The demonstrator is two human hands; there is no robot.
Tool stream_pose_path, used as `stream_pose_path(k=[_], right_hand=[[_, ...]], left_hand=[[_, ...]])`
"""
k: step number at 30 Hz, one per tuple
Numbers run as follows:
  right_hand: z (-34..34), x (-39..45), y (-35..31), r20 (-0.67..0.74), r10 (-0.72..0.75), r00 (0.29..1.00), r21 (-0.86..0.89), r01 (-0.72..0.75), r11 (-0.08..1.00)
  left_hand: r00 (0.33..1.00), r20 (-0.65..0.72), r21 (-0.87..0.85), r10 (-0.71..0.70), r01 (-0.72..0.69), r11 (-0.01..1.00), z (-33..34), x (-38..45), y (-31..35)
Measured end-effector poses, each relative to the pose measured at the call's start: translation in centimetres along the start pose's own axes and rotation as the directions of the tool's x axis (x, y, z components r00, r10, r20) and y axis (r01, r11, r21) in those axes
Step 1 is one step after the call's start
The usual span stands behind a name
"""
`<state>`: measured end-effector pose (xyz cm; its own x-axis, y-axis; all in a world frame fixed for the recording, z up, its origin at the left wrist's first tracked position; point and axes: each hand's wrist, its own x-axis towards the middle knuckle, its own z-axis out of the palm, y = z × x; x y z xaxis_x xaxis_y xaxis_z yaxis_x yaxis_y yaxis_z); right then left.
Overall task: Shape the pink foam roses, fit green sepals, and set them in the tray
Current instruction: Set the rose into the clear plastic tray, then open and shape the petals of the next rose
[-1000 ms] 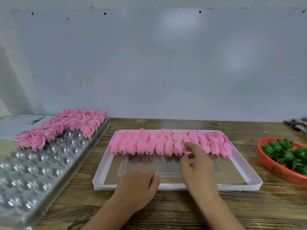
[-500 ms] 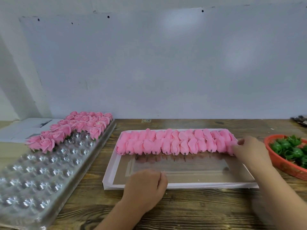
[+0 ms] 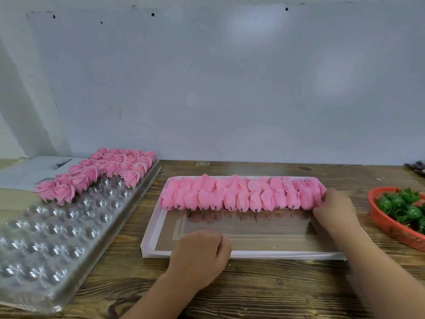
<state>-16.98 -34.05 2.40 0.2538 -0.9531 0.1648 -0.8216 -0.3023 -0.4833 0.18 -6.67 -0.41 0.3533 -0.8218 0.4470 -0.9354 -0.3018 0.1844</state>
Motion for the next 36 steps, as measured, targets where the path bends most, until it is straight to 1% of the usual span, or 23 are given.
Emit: stream_pose_path(k=[6,8,11,13,15,17,20,21,22,23,25,27,28,29,30,31,32,33,34,35,36], right_hand=[[-0.3,0.6,0.6,0.007,0.021,1.000,0.042,-0.021,0.999],[-1.0,0.6,0.7,0.034,0.040,0.999,0.054,-0.042,0.998],[-2.3,0.6,0.7,0.123,0.070,0.990,0.081,-0.081,0.993],[-3.0,0.3,0.7,0.172,0.099,0.980,0.156,-0.127,0.980],[-3.5,-0.2,0.9,0.190,0.126,0.974,0.253,-0.173,0.952],[-3.8,-0.5,1.3,0.176,0.154,0.972,0.339,-0.206,0.918],[-4.1,-1.1,1.7,0.129,0.152,0.980,0.456,-0.195,0.868],[-4.1,-1.3,1.8,0.125,0.149,0.981,0.527,-0.193,0.828],[-4.0,-1.5,1.8,0.136,0.150,0.979,0.615,-0.202,0.762],[-3.9,-1.8,1.7,0.163,0.148,0.975,0.705,-0.220,0.674],[-3.7,-2.5,1.0,0.261,0.112,0.959,0.840,-0.283,0.463],[-3.2,-3.5,-0.4,0.359,0.023,0.933,0.899,-0.353,0.259],[-3.1,-4.1,-1.2,0.395,-0.035,0.918,0.904,-0.381,0.193],[-3.0,-4.8,-2.2,0.421,-0.094,0.902,0.901,-0.405,0.155],[-2.8,-5.6,-3.2,0.443,-0.150,0.884,0.895,-0.426,0.131],[-2.6,-6.4,-4.2,0.459,-0.198,0.866,0.889,-0.445,0.111],[-2.4,-7.2,-5.1,0.465,-0.234,0.854,0.885,-0.457,0.094],[-2.1,-8.1,-5.9,0.465,-0.258,0.847,0.884,-0.459,0.087],[-1.7,-9.0,-6.8,0.462,-0.278,0.842,0.885,-0.456,0.091],[-1.4,-9.9,-7.5,0.458,-0.300,0.837,0.887,-0.452,0.094],[-1.0,-10.8,-8.2,0.453,-0.324,0.831,0.889,-0.448,0.092]], left_hand=[[1.000,-0.002,-0.018,0.005,-0.005,1.000,0.0,0.0,0.0],[1.000,0.000,-0.029,0.005,-0.005,1.000,0.1,0.0,-0.1],[1.000,0.006,-0.036,-0.004,0.005,0.999,0.1,0.1,-0.1],[1.000,0.016,-0.038,-0.009,0.010,0.999,0.0,0.1,0.0],[1.000,0.025,-0.036,-0.016,0.017,0.999,0.0,0.1,0.0],[0.999,0.029,-0.034,-0.023,0.024,0.999,0.0,0.2,0.0],[0.999,0.036,-0.025,-0.025,0.026,0.999,0.0,0.2,0.0],[0.999,0.043,-0.028,-0.025,0.026,0.999,0.0,0.1,0.0],[0.998,0.048,-0.033,-0.027,0.028,0.999,0.0,0.1,0.0],[0.998,0.050,-0.039,-0.034,0.036,0.999,0.1,0.1,-0.1],[0.996,0.052,-0.062,-0.073,0.076,0.995,-0.1,0.3,-0.1],[0.987,0.079,-0.138,-0.139,0.149,0.979,-0.5,0.9,0.0],[0.980,0.101,-0.195,-0.173,0.190,0.962,-0.9,1.3,0.1],[0.970,0.125,-0.272,-0.209,0.236,0.933,-1.4,1.7,0.3],[0.957,0.159,-0.374,-0.242,0.286,0.882,-1.9,2.2,0.6],[0.942,0.210,-0.496,-0.263,0.335,0.801,-2.4,2.7,1.0],[0.922,0.280,-0.619,-0.267,0.386,0.684,-2.9,3.1,1.6],[0.897,0.362,-0.717,-0.253,0.441,0.540,-3.2,3.5,2.2],[0.869,0.445,-0.772,-0.218,0.495,0.398,-3.4,3.8,2.8],[0.846,0.506,-0.799,-0.167,0.533,0.279,-3.5,4.0,3.3],[0.837,0.535,-0.815,-0.117,0.548,0.188,-3.4,4.1,3.7]])
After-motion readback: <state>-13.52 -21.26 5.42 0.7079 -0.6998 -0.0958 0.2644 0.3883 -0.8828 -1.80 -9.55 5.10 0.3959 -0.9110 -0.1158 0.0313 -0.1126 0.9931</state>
